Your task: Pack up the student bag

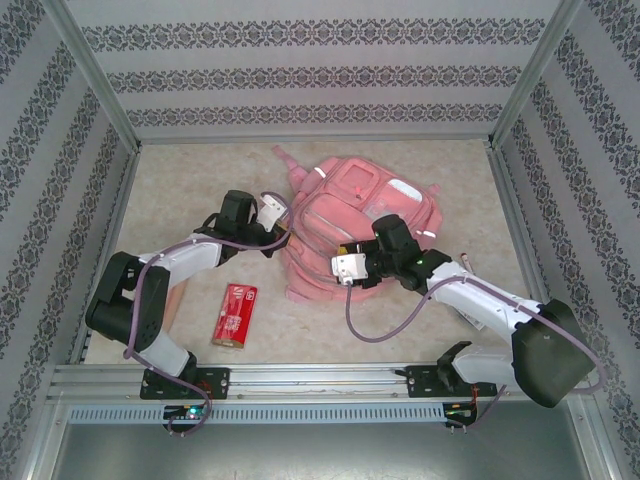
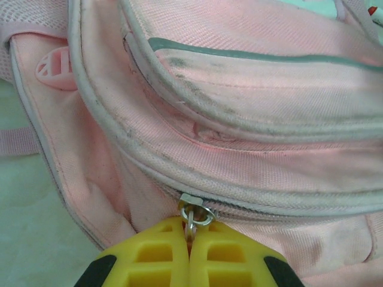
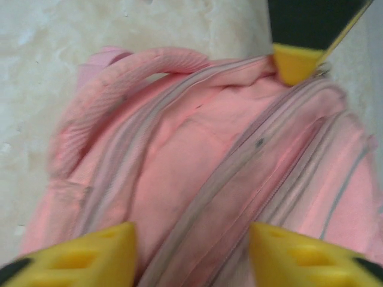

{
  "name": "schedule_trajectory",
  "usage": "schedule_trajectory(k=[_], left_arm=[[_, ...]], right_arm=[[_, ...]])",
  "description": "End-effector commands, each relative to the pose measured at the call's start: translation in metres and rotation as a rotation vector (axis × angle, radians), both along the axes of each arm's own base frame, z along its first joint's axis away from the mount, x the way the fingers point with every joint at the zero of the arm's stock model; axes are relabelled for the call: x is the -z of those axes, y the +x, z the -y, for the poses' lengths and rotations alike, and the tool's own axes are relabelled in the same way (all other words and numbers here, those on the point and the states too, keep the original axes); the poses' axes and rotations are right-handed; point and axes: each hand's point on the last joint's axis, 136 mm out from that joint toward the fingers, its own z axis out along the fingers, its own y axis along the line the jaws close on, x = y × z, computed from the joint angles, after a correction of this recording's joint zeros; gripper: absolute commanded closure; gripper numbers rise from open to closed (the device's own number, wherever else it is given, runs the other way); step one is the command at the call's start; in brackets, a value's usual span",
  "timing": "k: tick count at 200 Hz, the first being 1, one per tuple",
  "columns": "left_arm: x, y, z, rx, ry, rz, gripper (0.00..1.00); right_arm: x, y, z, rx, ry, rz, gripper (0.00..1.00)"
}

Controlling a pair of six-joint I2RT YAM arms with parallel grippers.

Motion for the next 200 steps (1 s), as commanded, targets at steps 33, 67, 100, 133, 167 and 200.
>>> schedule_trajectory(k=[33,67,100,133,167,200], left_arm=[[-0.027,-0.011,0.023,0.055,-0.122,0.051,1.00],[-0.029,-0.012,0.028,0.023,-0.167,0.018,1.00],[-0.038,-0.017,0.030,0.036,-0.215,0.063,1.00],[-0.039,-0.019,0.021,0.019,-0.169,0.104,1.00],[-0.035,-0.011,0.008,-0.021,-0.103,0.137,1.00],[-0.034,0.007,-0.015,-0.074,-0.056,0.167,1.00]], right_arm=[[-0.050,0.026,-0.037,0.371,0.335,-0.290,0.27],[-0.045,0.053,-0.041,0.686,0.428,-0.238,0.02],[-0.012,0.069,-0.027,0.774,0.231,-0.030,0.15],[0.022,0.064,-0.025,0.626,0.047,0.009,0.39],[0.027,0.051,-0.025,0.475,-0.004,-0.083,0.94],[0.029,0.009,-0.017,0.092,-0.172,-0.091,1.00]])
